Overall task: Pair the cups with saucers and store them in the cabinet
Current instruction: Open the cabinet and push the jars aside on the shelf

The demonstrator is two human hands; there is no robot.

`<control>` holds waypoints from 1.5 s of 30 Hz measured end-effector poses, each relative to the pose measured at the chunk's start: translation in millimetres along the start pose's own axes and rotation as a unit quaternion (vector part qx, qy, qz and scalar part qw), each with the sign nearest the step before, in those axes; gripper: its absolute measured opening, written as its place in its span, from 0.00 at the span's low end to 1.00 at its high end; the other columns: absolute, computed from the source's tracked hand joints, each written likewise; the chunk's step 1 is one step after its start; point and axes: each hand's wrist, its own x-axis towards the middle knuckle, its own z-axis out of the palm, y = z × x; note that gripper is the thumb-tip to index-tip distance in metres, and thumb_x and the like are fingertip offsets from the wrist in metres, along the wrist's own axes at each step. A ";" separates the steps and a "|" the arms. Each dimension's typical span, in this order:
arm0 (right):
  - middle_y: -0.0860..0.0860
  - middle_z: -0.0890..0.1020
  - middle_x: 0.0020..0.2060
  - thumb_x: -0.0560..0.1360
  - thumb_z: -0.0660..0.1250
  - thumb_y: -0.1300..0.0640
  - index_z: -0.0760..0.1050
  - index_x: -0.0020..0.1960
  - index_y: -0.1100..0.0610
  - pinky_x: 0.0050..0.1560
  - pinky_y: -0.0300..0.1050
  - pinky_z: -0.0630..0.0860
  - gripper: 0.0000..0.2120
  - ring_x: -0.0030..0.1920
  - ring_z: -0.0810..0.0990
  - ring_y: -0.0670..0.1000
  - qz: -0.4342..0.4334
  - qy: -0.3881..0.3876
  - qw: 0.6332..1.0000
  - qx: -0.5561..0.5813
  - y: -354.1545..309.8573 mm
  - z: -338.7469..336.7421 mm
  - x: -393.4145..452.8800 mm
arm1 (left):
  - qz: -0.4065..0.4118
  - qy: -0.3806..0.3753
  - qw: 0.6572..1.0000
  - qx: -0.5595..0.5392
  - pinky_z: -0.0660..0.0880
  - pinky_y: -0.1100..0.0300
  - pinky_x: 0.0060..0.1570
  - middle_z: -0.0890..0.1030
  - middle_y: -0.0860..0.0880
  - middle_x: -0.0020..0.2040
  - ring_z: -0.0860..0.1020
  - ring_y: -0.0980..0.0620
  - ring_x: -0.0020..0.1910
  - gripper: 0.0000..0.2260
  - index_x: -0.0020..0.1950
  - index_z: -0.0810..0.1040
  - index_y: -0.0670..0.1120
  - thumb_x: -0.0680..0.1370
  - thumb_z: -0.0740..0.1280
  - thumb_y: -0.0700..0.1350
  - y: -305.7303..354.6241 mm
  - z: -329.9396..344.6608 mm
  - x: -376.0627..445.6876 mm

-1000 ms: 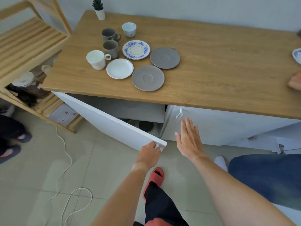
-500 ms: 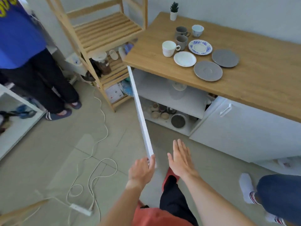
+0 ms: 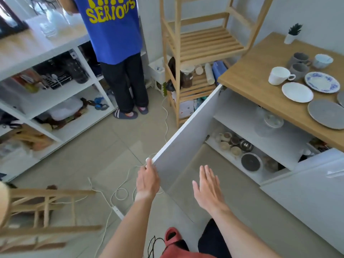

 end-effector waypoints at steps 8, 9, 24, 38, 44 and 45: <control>0.56 0.48 0.81 0.84 0.51 0.48 0.45 0.81 0.60 0.79 0.52 0.46 0.31 0.81 0.47 0.54 0.003 0.001 1.000 -0.020 -1.0 -11.3 22.6 | -0.016 -0.026 0.985 0.168 0.59 0.46 0.72 0.55 0.43 0.78 0.59 0.39 0.74 0.33 0.78 0.50 0.44 0.75 0.59 0.42 -9.4 -15.2 37.9; 0.56 0.48 0.81 0.84 0.51 0.48 0.45 0.81 0.60 0.79 0.52 0.46 0.31 0.81 0.47 0.54 0.010 0.003 1.000 -0.019 1.2 -13.8 24.4 | 0.004 -0.014 0.979 0.203 0.53 0.45 0.74 0.51 0.43 0.79 0.54 0.39 0.77 0.33 0.79 0.49 0.44 0.76 0.58 0.42 -7.9 -13.2 37.6; 0.57 0.47 0.81 0.84 0.52 0.48 0.45 0.81 0.60 0.79 0.53 0.46 0.32 0.81 0.46 0.55 0.179 0.075 0.981 0.023 119.9 -70.5 54.9 | 0.384 -0.104 0.879 0.262 0.47 0.48 0.77 0.51 0.43 0.80 0.49 0.44 0.79 0.25 0.79 0.53 0.44 0.82 0.52 0.47 169.0 102.6 37.3; 0.59 0.49 0.80 0.83 0.54 0.49 0.46 0.81 0.61 0.79 0.54 0.49 0.32 0.80 0.49 0.57 0.280 0.130 0.950 0.047 294.8 -75.8 214.3 | 0.425 -0.140 0.865 0.227 0.48 0.50 0.76 0.51 0.43 0.80 0.51 0.46 0.79 0.25 0.79 0.53 0.43 0.83 0.53 0.49 302.7 276.3 161.1; 0.59 0.50 0.80 0.83 0.55 0.50 0.47 0.81 0.61 0.79 0.55 0.49 0.32 0.80 0.50 0.57 0.291 0.184 0.938 0.041 376.2 -21.2 306.4 | 0.487 -0.114 0.845 0.189 0.50 0.48 0.76 0.53 0.43 0.80 0.52 0.45 0.79 0.28 0.79 0.52 0.43 0.83 0.55 0.52 336.8 400.6 232.6; 0.59 0.49 0.80 0.83 0.55 0.50 0.47 0.81 0.61 0.79 0.55 0.49 0.32 0.80 0.50 0.58 0.292 0.195 0.936 0.036 391.2 -11.4 319.0 | 0.500 -0.106 0.842 0.174 0.51 0.48 0.76 0.54 0.43 0.80 0.53 0.44 0.79 0.30 0.79 0.52 0.44 0.82 0.57 0.54 342.9 421.5 244.1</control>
